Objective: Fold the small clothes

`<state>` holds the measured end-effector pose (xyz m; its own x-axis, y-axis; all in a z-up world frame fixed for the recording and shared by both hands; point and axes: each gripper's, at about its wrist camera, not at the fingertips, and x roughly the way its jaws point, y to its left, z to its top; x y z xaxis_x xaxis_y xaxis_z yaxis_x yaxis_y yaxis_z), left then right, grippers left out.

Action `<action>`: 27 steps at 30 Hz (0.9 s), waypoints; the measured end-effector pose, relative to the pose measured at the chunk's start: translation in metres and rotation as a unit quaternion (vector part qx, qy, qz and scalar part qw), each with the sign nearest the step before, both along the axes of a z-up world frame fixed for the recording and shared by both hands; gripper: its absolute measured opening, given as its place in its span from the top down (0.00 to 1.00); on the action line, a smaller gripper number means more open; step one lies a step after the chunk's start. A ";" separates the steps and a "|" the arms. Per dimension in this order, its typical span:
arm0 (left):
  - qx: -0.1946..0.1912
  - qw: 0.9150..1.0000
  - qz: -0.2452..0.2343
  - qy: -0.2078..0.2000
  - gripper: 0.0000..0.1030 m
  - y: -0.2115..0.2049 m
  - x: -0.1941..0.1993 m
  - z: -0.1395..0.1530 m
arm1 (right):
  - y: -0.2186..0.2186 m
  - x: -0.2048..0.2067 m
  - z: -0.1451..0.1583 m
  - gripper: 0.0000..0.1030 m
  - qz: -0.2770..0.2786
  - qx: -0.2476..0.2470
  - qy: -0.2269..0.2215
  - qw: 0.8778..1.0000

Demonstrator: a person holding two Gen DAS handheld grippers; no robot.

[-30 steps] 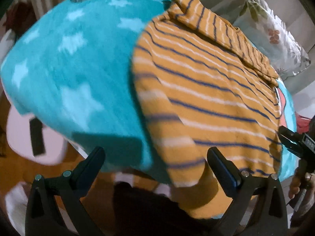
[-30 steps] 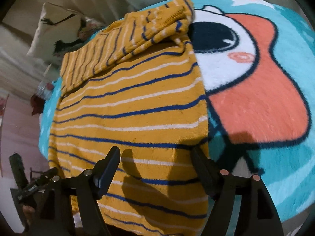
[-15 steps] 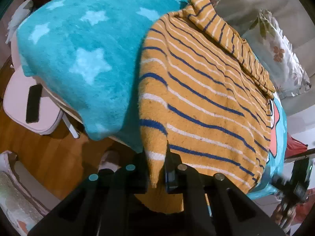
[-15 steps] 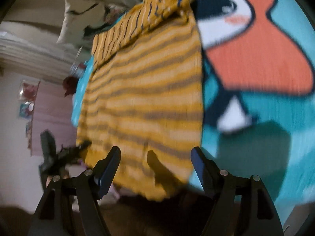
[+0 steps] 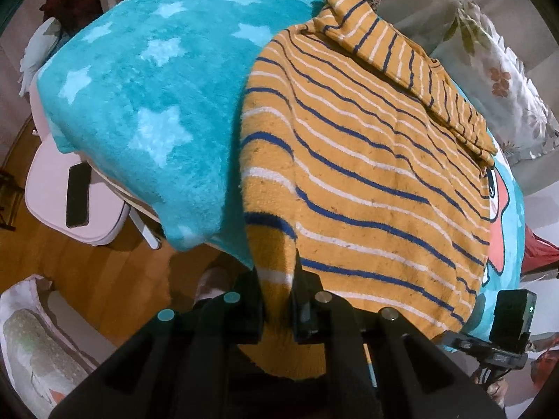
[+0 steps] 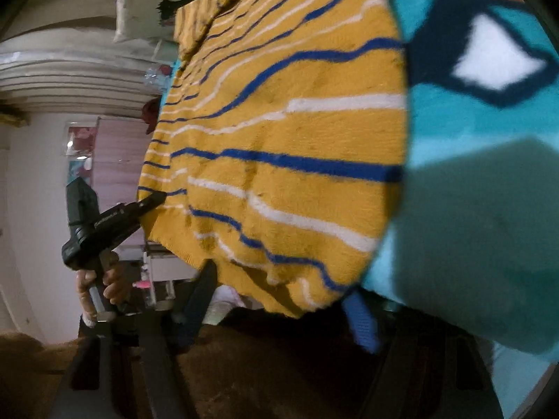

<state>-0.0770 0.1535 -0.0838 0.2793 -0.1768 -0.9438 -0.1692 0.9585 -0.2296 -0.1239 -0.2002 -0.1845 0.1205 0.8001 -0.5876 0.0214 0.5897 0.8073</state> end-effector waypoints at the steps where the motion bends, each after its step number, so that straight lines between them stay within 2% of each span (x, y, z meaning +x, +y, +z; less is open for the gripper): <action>1: 0.001 1.000 0.000 -0.001 0.90 -0.001 0.000 0.002 | 0.002 0.001 -0.001 0.80 0.006 0.010 0.001 1.000; 3: -0.001 1.000 0.002 -0.004 0.90 -0.003 0.001 0.006 | 0.002 0.000 0.003 0.89 0.013 0.012 -0.004 1.000; 6: -0.008 1.000 0.002 -0.017 0.90 -0.006 0.001 0.020 | -0.002 0.002 0.015 0.90 0.021 0.024 -0.021 0.999; 11: -0.030 0.999 0.000 -0.046 0.90 -0.006 0.015 0.052 | -0.010 0.018 0.068 0.91 0.015 0.042 -0.073 0.996; 14: -0.043 0.997 0.002 -0.069 0.90 0.000 0.042 0.071 | -0.016 0.040 0.105 0.91 -0.002 0.065 -0.110 0.992; 17: -0.064 0.994 -0.009 -0.090 0.90 -0.001 0.093 0.079 | -0.021 0.074 0.133 0.92 -0.029 0.068 -0.144 0.987; 20: -0.060 0.992 -0.030 -0.111 0.90 -0.013 0.157 0.082 | -0.024 0.123 0.150 0.92 -0.063 0.031 -0.170 0.983; 23: -0.053 0.990 -0.049 -0.124 0.90 -0.030 0.222 0.079 | -0.029 0.180 0.152 0.92 -0.096 0.012 -0.171 0.981; 27: -0.017 0.989 -0.088 -0.121 0.90 -0.064 0.311 0.056 | -0.036 0.259 0.137 0.92 -0.139 -0.039 -0.151 0.978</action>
